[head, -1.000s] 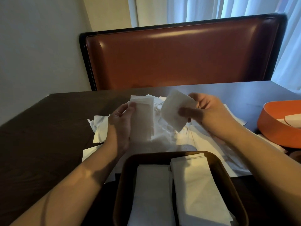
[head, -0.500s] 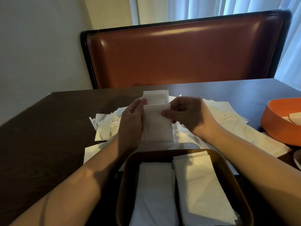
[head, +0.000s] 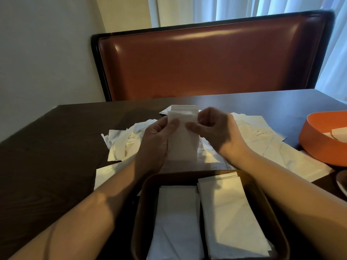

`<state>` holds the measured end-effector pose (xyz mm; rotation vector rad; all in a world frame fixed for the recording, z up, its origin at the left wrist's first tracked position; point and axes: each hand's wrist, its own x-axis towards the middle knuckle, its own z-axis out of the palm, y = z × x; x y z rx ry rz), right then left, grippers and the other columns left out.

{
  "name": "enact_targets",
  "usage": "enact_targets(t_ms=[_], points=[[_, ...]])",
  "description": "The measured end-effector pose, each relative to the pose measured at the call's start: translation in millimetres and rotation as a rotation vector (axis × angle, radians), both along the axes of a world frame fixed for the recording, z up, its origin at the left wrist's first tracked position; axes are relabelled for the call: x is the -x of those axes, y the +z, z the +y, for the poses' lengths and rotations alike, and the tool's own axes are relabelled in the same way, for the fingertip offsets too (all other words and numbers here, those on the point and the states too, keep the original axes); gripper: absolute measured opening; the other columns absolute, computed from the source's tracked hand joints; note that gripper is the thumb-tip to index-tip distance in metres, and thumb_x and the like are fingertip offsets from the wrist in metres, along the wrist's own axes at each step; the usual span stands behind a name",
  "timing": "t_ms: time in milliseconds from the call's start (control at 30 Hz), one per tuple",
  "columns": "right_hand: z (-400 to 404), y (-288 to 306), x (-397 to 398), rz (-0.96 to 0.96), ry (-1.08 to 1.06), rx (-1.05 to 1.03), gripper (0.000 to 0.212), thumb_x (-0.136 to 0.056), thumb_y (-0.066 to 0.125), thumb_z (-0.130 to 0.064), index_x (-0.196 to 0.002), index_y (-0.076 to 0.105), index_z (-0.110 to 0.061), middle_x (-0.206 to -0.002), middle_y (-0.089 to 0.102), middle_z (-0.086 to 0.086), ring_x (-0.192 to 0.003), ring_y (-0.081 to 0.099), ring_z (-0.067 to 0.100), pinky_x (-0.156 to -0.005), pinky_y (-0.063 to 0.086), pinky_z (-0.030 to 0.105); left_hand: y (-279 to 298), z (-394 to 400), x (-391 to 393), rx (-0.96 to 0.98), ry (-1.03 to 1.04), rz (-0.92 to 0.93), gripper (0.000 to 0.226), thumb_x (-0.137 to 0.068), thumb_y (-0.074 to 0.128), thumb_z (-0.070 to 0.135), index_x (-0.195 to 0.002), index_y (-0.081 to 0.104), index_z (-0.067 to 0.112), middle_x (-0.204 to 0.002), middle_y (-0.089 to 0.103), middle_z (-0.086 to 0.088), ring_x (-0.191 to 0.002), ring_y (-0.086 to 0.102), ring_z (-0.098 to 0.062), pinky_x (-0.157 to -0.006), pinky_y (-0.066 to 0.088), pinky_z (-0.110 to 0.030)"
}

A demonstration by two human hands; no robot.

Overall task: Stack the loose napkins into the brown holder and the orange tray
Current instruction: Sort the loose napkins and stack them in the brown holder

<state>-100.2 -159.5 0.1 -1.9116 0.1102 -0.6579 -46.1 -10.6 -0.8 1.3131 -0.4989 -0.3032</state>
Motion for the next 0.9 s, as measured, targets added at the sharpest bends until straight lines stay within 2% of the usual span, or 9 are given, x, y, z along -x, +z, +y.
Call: enact_targets(t_ms=[100,167,267,367,433,567,700,800,900], points=[[0.1,-2.3,-0.2,-0.072,-0.032,0.083,0.028,-0.081,0.080,-0.021,-0.101,0.060,-0.019,-0.074,0.066,0.004,-0.059,0.057,0.004,-0.057,0.052,0.022,-0.7,0.1,-0.8,-0.022,0.032,-0.016,0.021,-0.098,0.052,0.023,-0.095,0.072,0.027,-0.090,0.077,0.003,-0.081,0.073,-0.013,-0.073,0.062,-0.035],[-0.5,-2.6,0.2,-0.100,-0.032,0.098,0.029,-0.082,0.080,-0.021,-0.104,0.061,-0.018,-0.074,0.065,0.003,-0.059,0.054,0.003,-0.056,0.051,0.020,-1.1,-0.3,-0.2,-0.019,0.027,-0.016,0.024,-0.099,0.051,0.022,-0.092,0.073,0.029,-0.088,0.077,0.005,-0.078,0.073,-0.010,-0.072,0.062,-0.033],[-2.1,-2.3,1.6,-0.094,-0.014,0.116,0.019,-0.084,0.078,-0.021,-0.098,0.066,-0.017,-0.072,0.061,-0.003,-0.059,0.050,0.001,-0.057,0.045,0.013,-2.0,-0.9,-0.4,0.002,0.007,-0.006,0.026,-0.099,0.051,0.019,-0.090,0.074,0.027,-0.087,0.076,0.004,-0.076,0.072,-0.010,-0.071,0.062,-0.032],[-2.8,-0.9,2.8,-0.106,-0.005,0.076,0.007,-0.087,0.075,-0.018,-0.088,0.068,-0.016,-0.072,0.062,-0.009,-0.061,0.054,-0.004,-0.060,0.043,0.009,-0.5,-1.7,0.8,-0.010,-0.011,0.002,0.022,-0.100,0.049,0.017,-0.097,0.069,0.025,-0.083,0.076,0.006,-0.073,0.071,-0.007,-0.064,0.060,-0.029],[-2.5,0.5,2.9,-0.118,-0.012,0.065,0.005,-0.088,0.073,-0.017,-0.087,0.069,-0.015,-0.075,0.064,-0.010,-0.064,0.056,-0.006,-0.060,0.044,0.008,-1.6,-2.5,-1.1,-0.011,-0.025,0.024,0.020,-0.100,0.050,0.017,-0.100,0.069,0.023,-0.085,0.076,0.004,-0.076,0.072,-0.010,-0.065,0.060,-0.030],[-2.2,0.6,1.9,-0.115,-0.027,0.065,0.006,-0.089,0.071,-0.019,-0.091,0.071,-0.014,-0.078,0.067,-0.008,-0.067,0.059,-0.005,-0.062,0.046,0.009,-3.2,-2.8,-3.2,-0.001,-0.039,0.027,0.019,-0.100,0.050,0.016,-0.102,0.067,0.023,-0.086,0.076,0.004,-0.077,0.072,-0.010,-0.065,0.060,-0.030],[-2.2,2.2,1.4,-0.115,-0.045,0.049,0.005,-0.093,0.067,-0.019,-0.090,0.071,-0.017,-0.077,0.067,-0.009,-0.066,0.060,-0.003,-0.064,0.050,0.012,-2.9,-2.7,-1.2,0.015,-0.049,0.011,0.018,-0.099,0.050,0.012,-0.100,0.065,0.021,-0.079,0.076,0.008,-0.070,0.071,-0.005,-0.058,0.056,-0.023],[-1.8,2.1,0.7,-0.110,-0.066,0.057,0.009,-0.095,0.063,-0.019,-0.091,0.070,-0.015,-0.076,0.066,-0.008,-0.064,0.058,0.000,-0.061,0.048,0.012,-4.4,-2.6,-3.3,0.014,-0.043,0.013,0.018,-0.097,0.053,0.012,-0.105,0.067,0.020,-0.088,0.076,0.004,-0.078,0.072,-0.010,-0.062,0.058,-0.026],[-2.6,1.7,-1.1,-0.121,-0.096,0.058,0.009,-0.095,0.062,-0.019,-0.092,0.070,-0.015,-0.079,0.068,-0.006,-0.069,0.061,0.004,-0.062,0.051,0.014,-4.5,-2.3,-4.0,0.015,-0.034,0.006,0.019,-0.096,0.055,0.009,-0.107,0.066,0.019,-0.089,0.076,0.003,-0.079,0.072,-0.010,-0.062,0.057,-0.025]])
